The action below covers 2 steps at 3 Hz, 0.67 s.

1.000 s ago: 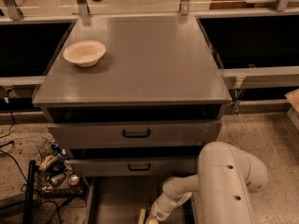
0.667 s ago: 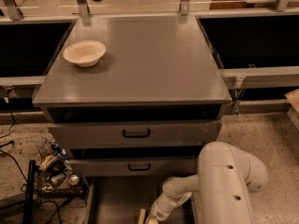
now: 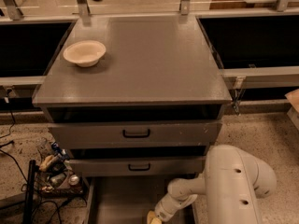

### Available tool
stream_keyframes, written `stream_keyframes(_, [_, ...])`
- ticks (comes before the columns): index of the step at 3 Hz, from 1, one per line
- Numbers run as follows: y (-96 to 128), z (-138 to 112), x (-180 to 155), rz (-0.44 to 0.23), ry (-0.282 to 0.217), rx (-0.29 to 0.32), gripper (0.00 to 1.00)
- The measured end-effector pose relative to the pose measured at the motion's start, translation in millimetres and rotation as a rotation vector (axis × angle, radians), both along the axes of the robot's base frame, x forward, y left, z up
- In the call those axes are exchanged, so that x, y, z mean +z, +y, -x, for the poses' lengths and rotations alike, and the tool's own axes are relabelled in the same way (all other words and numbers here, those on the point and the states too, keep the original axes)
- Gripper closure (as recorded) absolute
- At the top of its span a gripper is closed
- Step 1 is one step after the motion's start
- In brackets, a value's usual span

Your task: Pick sponge from bottom drawer and place on counter

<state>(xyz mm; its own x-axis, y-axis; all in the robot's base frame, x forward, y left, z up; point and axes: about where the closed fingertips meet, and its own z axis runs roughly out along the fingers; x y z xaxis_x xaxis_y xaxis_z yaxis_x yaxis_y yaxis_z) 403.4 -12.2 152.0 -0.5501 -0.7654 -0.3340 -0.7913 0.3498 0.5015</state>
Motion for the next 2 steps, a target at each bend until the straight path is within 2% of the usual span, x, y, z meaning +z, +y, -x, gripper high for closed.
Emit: stream_keyframes(2, [0.7, 3.3, -1.3, 0.011, 0.001, -0.016, 0.0])
